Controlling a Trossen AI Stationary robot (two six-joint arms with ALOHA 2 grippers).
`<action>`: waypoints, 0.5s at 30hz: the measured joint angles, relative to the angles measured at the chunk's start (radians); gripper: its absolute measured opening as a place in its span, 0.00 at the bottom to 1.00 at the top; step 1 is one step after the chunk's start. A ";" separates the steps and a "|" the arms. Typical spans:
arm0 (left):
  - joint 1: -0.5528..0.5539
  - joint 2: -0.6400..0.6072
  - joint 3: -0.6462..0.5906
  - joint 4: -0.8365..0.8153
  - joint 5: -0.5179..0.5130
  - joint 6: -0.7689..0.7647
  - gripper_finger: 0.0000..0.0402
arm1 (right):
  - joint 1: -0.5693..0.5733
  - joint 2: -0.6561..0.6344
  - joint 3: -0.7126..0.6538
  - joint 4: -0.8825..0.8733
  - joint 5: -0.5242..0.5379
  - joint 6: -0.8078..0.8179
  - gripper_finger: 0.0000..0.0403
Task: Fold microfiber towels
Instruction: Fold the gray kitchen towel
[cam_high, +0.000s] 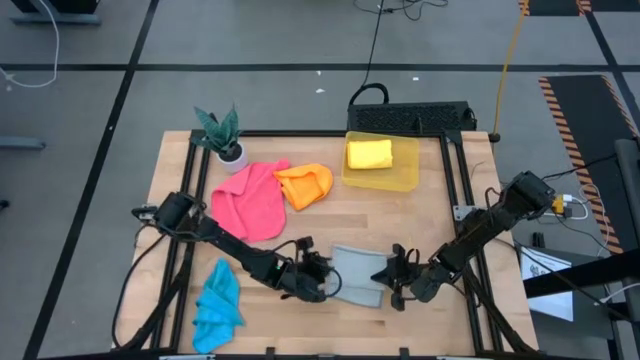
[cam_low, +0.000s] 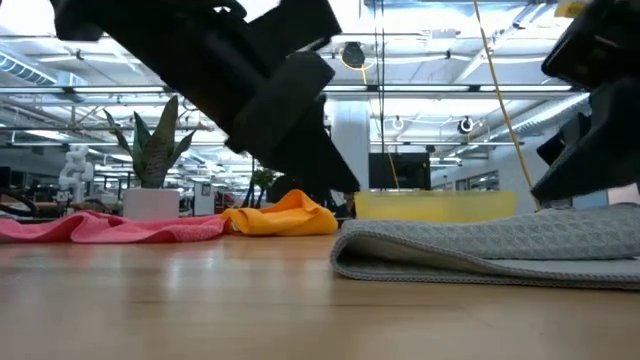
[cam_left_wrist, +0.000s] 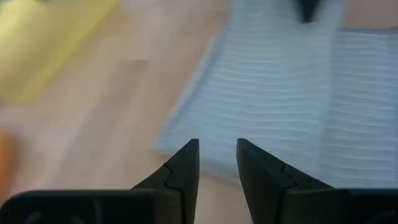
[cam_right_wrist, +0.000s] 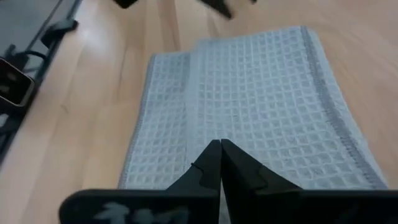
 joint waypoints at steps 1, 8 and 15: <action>0.001 0.010 0.000 0.010 0.022 0.009 0.28 | 0.000 0.015 0.000 0.016 0.000 0.008 0.00; 0.002 0.036 -0.001 0.034 0.037 0.023 0.28 | -0.014 0.204 0.001 0.250 -0.002 -0.016 0.00; -0.034 -0.009 0.000 0.001 0.012 0.032 0.28 | -0.030 0.205 0.001 0.287 0.005 -0.100 0.00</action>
